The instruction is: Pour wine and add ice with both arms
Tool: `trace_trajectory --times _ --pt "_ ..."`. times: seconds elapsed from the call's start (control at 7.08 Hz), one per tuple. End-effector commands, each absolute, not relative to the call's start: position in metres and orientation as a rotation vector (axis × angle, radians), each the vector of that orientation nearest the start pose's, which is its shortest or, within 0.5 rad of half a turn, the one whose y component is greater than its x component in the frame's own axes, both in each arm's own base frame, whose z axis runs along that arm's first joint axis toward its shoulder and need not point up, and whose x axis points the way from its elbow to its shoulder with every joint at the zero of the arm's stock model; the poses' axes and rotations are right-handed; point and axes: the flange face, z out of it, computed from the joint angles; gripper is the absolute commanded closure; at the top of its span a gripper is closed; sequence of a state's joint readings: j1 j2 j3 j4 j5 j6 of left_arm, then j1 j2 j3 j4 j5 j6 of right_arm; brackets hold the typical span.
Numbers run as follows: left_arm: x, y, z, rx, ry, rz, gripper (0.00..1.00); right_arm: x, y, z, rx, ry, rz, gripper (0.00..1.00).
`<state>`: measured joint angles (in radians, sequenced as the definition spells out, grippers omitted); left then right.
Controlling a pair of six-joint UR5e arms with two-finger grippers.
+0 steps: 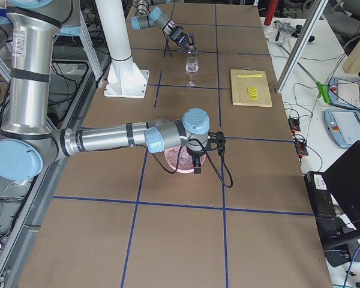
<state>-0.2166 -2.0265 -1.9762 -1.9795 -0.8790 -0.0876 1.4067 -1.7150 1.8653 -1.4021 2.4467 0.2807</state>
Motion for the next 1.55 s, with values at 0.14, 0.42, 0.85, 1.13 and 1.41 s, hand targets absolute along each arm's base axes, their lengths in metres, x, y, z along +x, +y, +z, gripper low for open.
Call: trace_trajectory --times 0.14,0.42,0.85,1.13,1.41 --pt "0.495 -0.315 0.185 1.316 0.229 0.748 1.00 -0.016 -0.445 0.554 0.098 -0.912 -0.031 0.00" --pt "0.500 -0.317 0.188 1.253 0.135 0.806 1.00 -0.016 -0.445 0.554 0.099 -0.912 -0.030 0.00" --pt "0.492 -0.320 0.176 1.283 0.091 0.842 1.00 -0.016 -0.445 0.554 0.097 -0.912 -0.029 0.00" --pt "0.490 -0.319 0.173 1.295 0.060 0.883 1.00 -0.016 -0.445 0.556 0.094 -0.911 -0.029 0.00" --pt "0.494 -0.323 0.158 1.276 -0.040 0.997 1.00 -0.016 -0.444 0.557 0.092 -0.911 -0.028 0.00"
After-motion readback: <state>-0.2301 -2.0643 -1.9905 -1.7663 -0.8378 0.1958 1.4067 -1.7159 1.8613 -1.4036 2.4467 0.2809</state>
